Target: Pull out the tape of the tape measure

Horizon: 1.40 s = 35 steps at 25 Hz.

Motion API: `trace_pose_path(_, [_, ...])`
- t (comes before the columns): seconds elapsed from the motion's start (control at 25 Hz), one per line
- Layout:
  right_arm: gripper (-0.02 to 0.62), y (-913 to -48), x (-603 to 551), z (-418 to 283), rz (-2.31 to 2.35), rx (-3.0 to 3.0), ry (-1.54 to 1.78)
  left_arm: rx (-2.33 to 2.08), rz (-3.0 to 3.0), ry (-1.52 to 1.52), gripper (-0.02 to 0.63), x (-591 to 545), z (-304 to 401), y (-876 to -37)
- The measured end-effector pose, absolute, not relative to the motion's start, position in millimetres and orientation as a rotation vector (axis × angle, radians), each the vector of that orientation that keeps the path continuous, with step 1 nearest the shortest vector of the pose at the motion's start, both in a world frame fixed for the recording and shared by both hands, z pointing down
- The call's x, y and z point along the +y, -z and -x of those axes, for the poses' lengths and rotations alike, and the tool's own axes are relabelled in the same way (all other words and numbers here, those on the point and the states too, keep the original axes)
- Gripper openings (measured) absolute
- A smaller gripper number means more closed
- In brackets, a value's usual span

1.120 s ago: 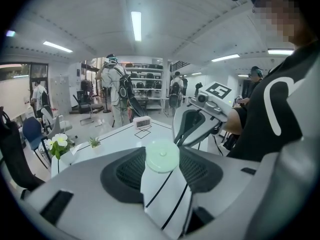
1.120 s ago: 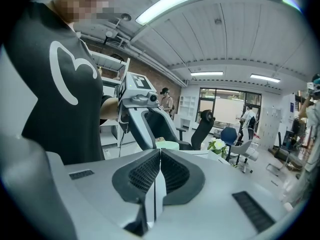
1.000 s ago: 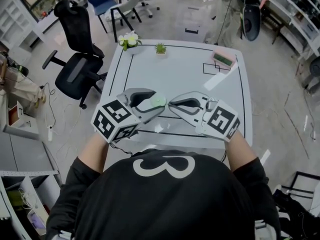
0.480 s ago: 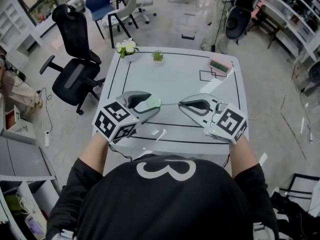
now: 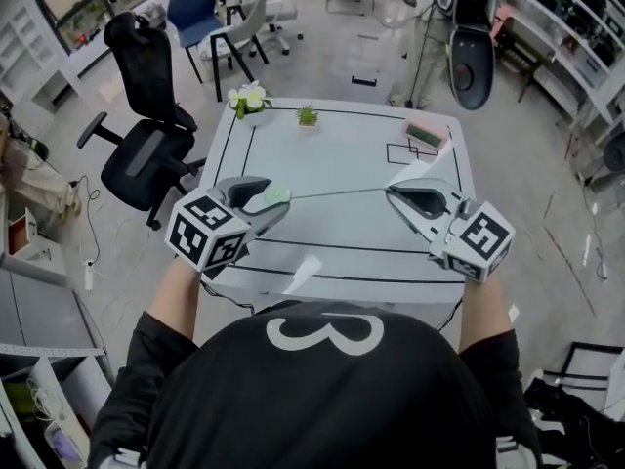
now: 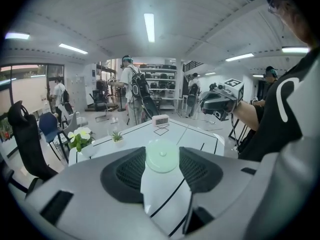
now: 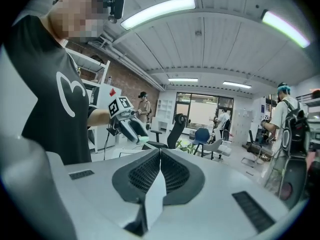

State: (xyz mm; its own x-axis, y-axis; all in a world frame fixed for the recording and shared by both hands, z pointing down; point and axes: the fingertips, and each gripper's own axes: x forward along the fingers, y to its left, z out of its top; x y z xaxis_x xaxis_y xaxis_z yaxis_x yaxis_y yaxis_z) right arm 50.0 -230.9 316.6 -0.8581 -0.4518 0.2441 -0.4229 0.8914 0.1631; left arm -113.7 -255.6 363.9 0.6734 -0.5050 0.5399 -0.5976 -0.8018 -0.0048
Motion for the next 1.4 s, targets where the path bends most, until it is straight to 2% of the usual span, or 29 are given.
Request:
trace_pose_path(0.64, [0.015,-324.0,-247.3,-105.0,-0.913,-2.759,0.074,-1.011,-2.653,-0.742,0.213,-264.4,144.7,-368.2])
trace_pose_path(1.4, [0.015,-353.9,-244.3,-67.4,-0.785,-2.791,-0.017,-0.948,-2.653,-0.823,0.213,-260.3,112.2,-389.8])
